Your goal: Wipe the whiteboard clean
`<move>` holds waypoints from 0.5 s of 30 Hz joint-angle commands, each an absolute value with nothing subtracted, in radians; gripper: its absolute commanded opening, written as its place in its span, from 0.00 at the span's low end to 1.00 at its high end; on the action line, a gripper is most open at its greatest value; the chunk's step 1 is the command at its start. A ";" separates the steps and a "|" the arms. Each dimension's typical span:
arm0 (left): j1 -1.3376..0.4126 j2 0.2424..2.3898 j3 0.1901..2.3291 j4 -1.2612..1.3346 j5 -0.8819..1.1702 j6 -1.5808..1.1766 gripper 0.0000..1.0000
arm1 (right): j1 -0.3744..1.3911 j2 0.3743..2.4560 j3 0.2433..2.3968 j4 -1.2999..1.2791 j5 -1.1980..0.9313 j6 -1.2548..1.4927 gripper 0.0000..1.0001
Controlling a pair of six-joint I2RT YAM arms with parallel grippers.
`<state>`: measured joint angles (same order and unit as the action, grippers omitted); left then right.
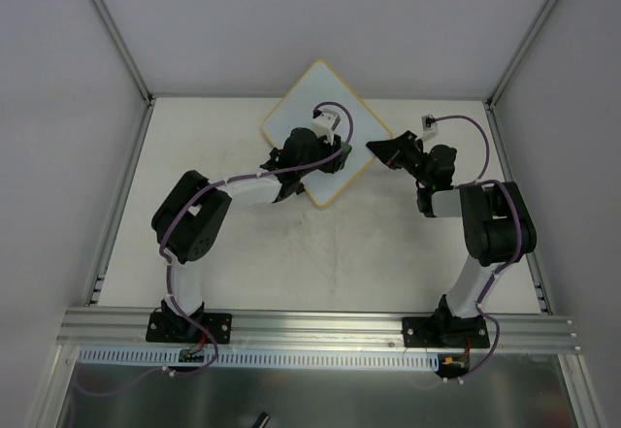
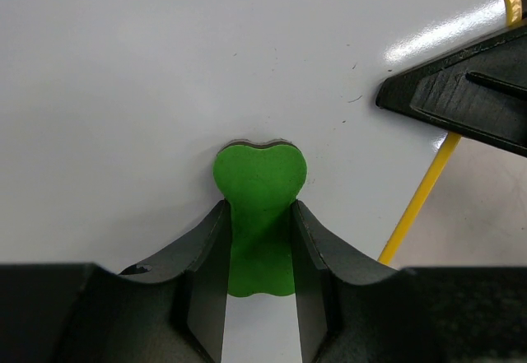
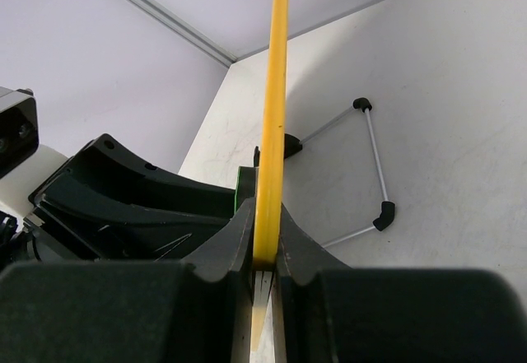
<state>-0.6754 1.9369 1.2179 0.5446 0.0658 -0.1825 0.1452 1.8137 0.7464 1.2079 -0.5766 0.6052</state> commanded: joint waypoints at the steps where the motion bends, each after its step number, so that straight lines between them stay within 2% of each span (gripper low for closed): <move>1: -0.713 1.947 1.230 0.506 0.134 -0.153 0.00 | 0.179 1.830 0.779 1.269 -0.672 0.571 0.00; 8: -0.700 1.957 1.223 0.466 0.011 -0.216 0.00 | 0.179 1.829 0.779 1.269 -0.673 0.572 0.00; 15: -0.572 1.950 1.141 0.479 0.063 -0.411 0.00 | 0.179 1.827 0.779 1.269 -0.673 0.572 0.00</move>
<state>-0.6415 1.9366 1.2003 0.5522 0.0505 -0.3069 0.1452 1.8153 0.7483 1.2079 -0.5777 0.6071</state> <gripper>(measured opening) 0.307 0.117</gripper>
